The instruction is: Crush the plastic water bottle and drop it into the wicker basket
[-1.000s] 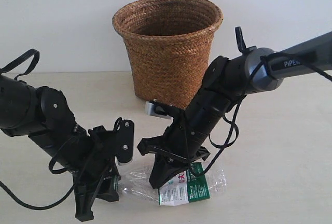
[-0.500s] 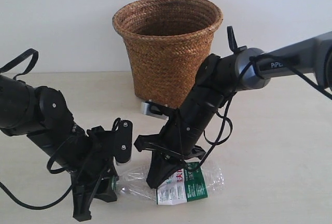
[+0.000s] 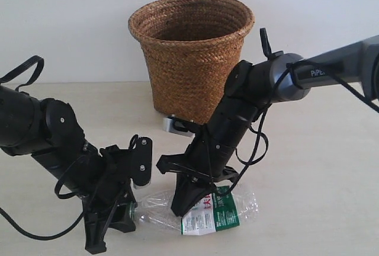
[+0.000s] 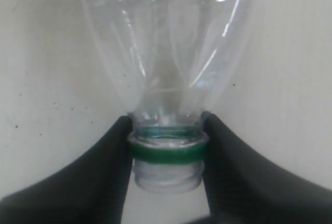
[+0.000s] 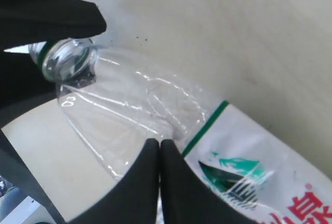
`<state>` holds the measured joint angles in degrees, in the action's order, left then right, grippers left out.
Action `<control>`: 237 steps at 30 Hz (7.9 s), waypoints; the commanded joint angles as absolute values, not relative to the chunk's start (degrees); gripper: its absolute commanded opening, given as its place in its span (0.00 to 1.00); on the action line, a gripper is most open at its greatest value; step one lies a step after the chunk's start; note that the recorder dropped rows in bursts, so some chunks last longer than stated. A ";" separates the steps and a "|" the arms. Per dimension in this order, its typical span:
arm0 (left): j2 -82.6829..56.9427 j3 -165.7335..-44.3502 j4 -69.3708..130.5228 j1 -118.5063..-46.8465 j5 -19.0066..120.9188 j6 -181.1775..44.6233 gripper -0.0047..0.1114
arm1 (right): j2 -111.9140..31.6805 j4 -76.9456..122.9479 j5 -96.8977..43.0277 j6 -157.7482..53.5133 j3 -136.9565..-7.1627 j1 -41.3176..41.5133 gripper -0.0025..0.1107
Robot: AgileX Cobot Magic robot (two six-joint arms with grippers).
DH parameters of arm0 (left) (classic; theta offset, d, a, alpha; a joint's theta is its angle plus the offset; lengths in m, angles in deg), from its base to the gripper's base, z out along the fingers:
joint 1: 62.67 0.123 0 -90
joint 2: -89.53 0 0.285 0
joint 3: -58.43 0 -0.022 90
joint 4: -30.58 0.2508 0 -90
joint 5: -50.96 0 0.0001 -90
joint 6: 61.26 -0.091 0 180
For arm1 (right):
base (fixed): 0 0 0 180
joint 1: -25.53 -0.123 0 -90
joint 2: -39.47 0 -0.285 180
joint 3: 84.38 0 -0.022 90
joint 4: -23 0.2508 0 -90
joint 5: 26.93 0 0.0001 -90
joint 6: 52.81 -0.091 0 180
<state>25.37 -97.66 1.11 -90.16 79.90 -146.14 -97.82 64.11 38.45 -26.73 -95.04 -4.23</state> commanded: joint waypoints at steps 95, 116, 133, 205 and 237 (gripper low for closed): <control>6.57 -132.46 40.89 -83.36 120.92 -82.00 0.08 | -54.44 22.35 31.58 -44.54 -73.30 20.99 0.02; -21.09 -98.37 41.51 -83.22 110.81 -65.81 0.08 | -22.63 19.63 16.68 -50.40 -50.62 20.99 0.02; -54.38 -77.84 39.21 -83.22 86.57 -62.06 0.08 | 9.17 22.01 -4.79 -51.38 -33.53 20.99 0.02; -82.68 -44.35 31.02 -67.19 64.06 -59.95 0.08 | 29.19 20.99 -9.96 -49.44 -27.15 20.99 0.02; -82.68 -44.35 31.02 -67.19 67.28 -59.95 0.08 | 29.19 20.99 -9.96 -49.55 -27.15 20.99 0.02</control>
